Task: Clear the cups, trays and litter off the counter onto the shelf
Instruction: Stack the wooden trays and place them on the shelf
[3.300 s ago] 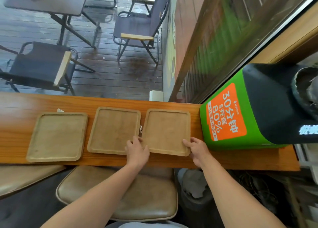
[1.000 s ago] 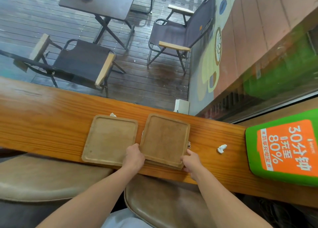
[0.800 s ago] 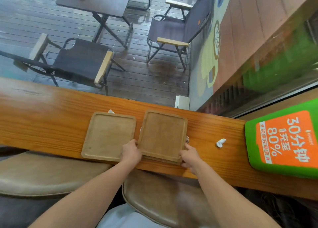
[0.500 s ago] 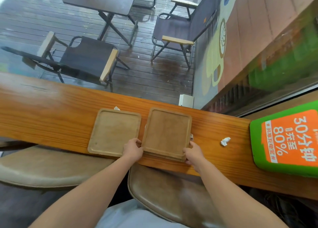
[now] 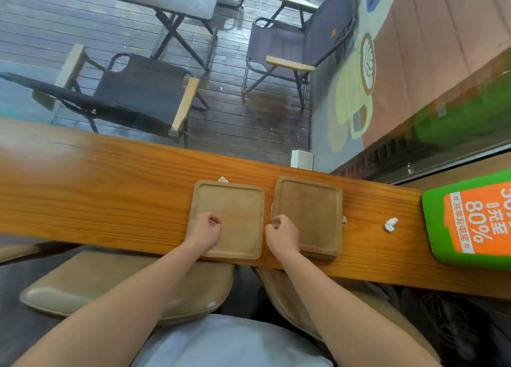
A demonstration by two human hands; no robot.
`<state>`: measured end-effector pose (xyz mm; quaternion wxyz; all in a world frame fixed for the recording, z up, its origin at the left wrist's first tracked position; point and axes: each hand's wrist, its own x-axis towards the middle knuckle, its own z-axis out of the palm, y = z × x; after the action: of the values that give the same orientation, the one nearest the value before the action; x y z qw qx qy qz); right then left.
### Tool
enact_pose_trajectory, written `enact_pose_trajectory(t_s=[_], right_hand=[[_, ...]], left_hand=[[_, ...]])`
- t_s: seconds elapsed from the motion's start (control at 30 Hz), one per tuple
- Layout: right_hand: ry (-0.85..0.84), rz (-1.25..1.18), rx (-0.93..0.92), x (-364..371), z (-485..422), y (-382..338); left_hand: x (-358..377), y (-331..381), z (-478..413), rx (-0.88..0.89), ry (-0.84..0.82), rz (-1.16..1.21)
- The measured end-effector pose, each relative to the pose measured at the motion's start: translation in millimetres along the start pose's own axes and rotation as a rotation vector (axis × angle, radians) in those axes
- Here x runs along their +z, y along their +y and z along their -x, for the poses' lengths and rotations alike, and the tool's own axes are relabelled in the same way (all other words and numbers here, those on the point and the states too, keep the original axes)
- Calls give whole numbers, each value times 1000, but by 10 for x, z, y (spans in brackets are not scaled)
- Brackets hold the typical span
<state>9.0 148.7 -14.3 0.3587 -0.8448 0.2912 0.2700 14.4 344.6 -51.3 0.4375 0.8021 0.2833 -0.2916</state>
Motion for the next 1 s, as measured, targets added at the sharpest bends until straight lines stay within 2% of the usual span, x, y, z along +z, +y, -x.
enact_pose_trajectory(t_s=[0.1,0.2,0.33,0.53,0.63,0.8,1.0], right_hand=[[-99,-38,21,379,46,-267],[-23,73,27,626,63,-352],[38,194,29,692,39,-256],[22,30,122,777,-7,-289],[22,-66,192,754,-40,-323],[-34,-187,277,759,8,-320],[-73,-224,251,517,63,-321]], left_hand=[[-373,-150,-96,17,77,-103],[-609,-245,-187,-7,101,-155],[-692,-304,-236,-36,48,-201],[-607,-279,-222,-28,6,-183],[-621,-288,-234,-84,32,-114],[-716,-348,-280,-301,-10,223],[-551,-200,-116,-251,-67,257]])
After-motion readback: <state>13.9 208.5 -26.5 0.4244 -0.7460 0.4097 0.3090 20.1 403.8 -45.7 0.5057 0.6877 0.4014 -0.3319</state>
